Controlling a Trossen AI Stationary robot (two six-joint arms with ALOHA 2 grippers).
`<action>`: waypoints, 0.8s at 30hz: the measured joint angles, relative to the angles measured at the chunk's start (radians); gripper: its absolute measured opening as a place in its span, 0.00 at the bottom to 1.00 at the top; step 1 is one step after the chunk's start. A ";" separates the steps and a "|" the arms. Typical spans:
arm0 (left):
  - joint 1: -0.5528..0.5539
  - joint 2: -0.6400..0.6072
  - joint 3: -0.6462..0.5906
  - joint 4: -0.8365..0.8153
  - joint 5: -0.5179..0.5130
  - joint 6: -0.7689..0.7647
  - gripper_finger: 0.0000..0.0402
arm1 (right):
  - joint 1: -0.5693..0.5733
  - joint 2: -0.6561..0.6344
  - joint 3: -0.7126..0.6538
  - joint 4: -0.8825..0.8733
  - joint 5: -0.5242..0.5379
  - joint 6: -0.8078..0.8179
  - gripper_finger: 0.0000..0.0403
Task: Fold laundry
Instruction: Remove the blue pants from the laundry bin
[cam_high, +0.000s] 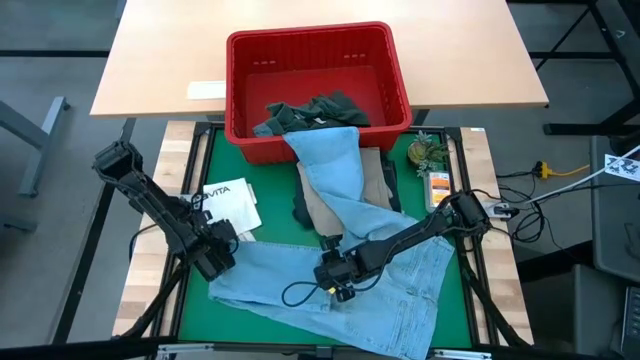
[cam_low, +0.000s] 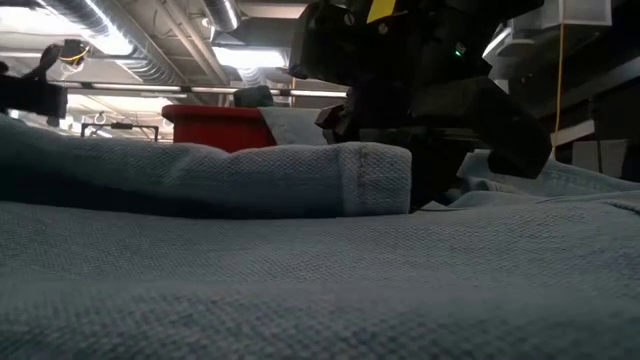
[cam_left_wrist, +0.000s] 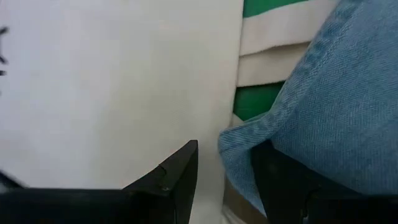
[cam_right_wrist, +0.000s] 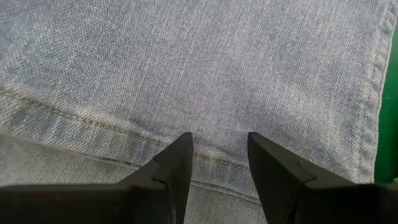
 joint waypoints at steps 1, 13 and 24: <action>0.000 -0.001 -0.014 0.019 -0.001 0.000 0.36 | 0.000 0.000 0.000 0.000 0.000 0.000 0.39; 0.000 -0.040 0.141 -0.124 0.059 0.050 0.36 | 0.000 -0.006 0.000 -0.005 -0.003 0.000 0.39; -0.050 -0.053 0.383 -0.069 0.051 0.109 0.36 | 0.060 -0.020 0.111 -0.029 -0.021 -0.065 0.39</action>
